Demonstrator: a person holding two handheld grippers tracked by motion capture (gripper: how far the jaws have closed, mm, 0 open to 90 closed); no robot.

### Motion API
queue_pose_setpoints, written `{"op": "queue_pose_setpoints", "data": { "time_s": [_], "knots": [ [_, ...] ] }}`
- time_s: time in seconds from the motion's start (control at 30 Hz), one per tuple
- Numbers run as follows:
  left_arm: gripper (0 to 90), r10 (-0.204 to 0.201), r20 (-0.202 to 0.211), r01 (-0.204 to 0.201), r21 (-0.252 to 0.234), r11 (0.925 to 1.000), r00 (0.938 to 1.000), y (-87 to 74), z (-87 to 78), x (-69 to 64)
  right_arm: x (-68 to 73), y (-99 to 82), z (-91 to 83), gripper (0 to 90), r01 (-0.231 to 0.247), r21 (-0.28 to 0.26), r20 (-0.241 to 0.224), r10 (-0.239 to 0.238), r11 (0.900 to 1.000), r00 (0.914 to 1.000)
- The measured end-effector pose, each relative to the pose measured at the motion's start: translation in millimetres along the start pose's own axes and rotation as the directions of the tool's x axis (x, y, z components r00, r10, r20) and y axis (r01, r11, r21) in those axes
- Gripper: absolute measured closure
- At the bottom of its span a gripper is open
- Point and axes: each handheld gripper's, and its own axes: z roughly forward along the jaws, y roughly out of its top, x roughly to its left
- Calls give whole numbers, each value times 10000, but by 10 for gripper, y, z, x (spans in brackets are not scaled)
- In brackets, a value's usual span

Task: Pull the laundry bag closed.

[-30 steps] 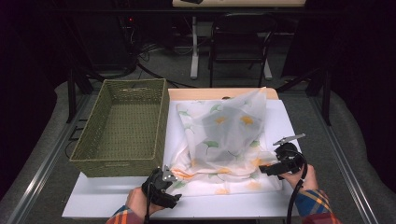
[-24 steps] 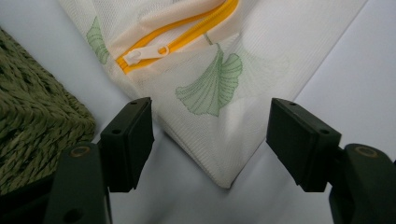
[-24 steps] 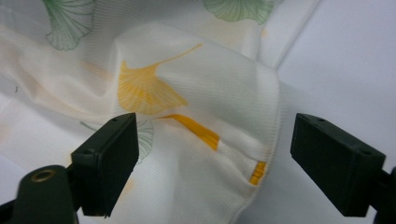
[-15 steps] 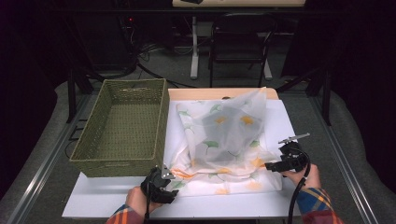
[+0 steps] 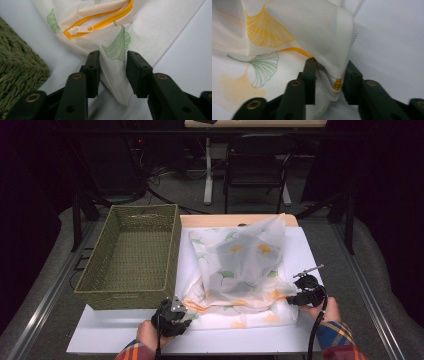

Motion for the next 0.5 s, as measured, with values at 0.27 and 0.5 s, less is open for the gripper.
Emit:
{"op": "queue_pose_setpoints", "data": {
  "time_s": [0.27,0.5],
  "knots": [
    [870,43,70,-42,-150,9999,10000,4,7,-11,31,11,5,834,163,144,216,-166,9998,9996],
    [883,108,349,-106,-76,9999,9993,18,2,-48,6,13,-10,836,281,261,485,-294,9993,9984]
  ]
}}
